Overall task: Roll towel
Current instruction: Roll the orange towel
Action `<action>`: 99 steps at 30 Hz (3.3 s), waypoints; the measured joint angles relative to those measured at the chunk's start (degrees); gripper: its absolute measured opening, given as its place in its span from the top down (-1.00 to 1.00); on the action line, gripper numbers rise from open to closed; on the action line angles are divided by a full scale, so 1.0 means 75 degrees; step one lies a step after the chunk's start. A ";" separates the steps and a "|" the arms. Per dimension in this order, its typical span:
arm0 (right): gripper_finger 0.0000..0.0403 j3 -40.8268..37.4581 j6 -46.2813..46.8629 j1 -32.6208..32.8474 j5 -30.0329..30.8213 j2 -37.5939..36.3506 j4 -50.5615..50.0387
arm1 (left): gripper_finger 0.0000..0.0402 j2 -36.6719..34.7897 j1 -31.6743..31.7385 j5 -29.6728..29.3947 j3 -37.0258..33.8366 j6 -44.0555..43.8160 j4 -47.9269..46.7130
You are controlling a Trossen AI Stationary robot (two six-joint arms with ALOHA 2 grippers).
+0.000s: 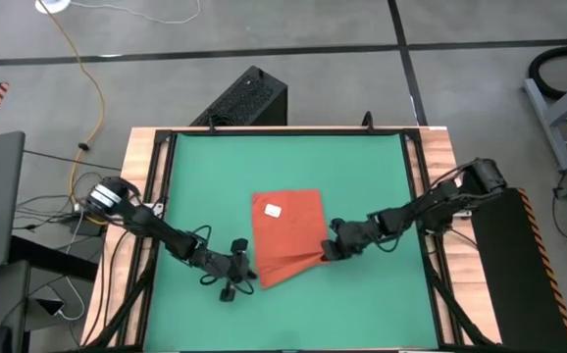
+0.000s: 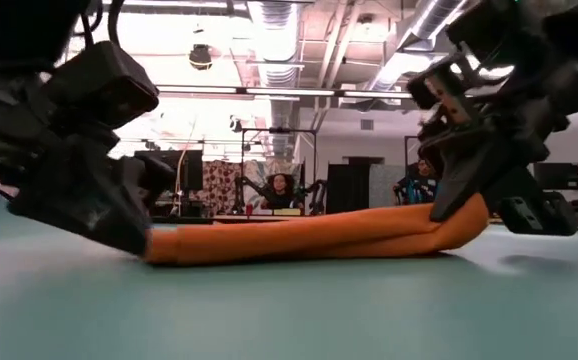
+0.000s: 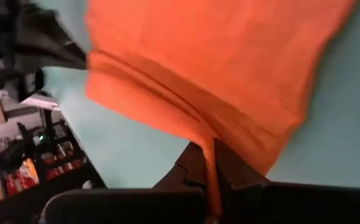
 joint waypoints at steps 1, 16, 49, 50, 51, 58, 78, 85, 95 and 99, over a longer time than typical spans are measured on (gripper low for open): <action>0.93 -0.0013 0.0083 -0.0119 -0.0190 0.0000 -0.0004 | 1.00 -0.0205 -0.0006 0.0020 -0.0004 0.0010 -0.0210; 0.93 0.0003 0.0784 -0.1234 -0.1763 -0.0006 0.0100 | 1.00 -0.1569 -0.0616 -0.2198 0.1443 0.2379 -0.3253; 0.93 0.0012 0.0493 -0.1655 -0.2068 -0.0012 0.0140 | 1.00 0.1621 -0.1089 -0.4324 0.4707 0.3824 -0.5394; 0.93 0.0012 0.0448 -0.1655 -0.2064 -0.0012 0.0138 | 1.00 0.1616 -0.1061 -0.4293 0.4708 0.3752 -0.5429; 0.93 0.0012 0.0398 -0.1655 -0.2045 -0.0012 0.0139 | 1.00 0.1617 -0.1030 -0.4225 0.4709 0.3678 -0.5486; 0.93 0.0012 0.0234 -0.1655 -0.2024 -0.0012 0.0123 | 1.00 0.1634 -0.0842 -0.4517 0.4707 0.3407 -0.5728; 0.93 0.0012 0.0225 -0.1603 -0.2024 -0.0012 0.0082 | 1.00 0.1628 -0.0688 -0.5155 0.4707 0.2795 -0.6736; 0.91 0.0012 0.0071 -0.1490 -0.1881 -0.0012 0.0071 | 1.00 0.1628 -0.0426 -0.4898 0.4707 0.2812 -0.6762; 0.72 0.0012 -0.1682 -0.1122 -0.1073 -0.0012 0.0141 | 1.00 0.1570 -0.0283 -0.4335 0.3818 0.2597 -0.5518; 0.60 0.0012 -0.1999 -0.0989 -0.0812 -0.0015 0.0138 | 1.00 0.1572 -0.0281 -0.4332 0.3789 0.2604 -0.5457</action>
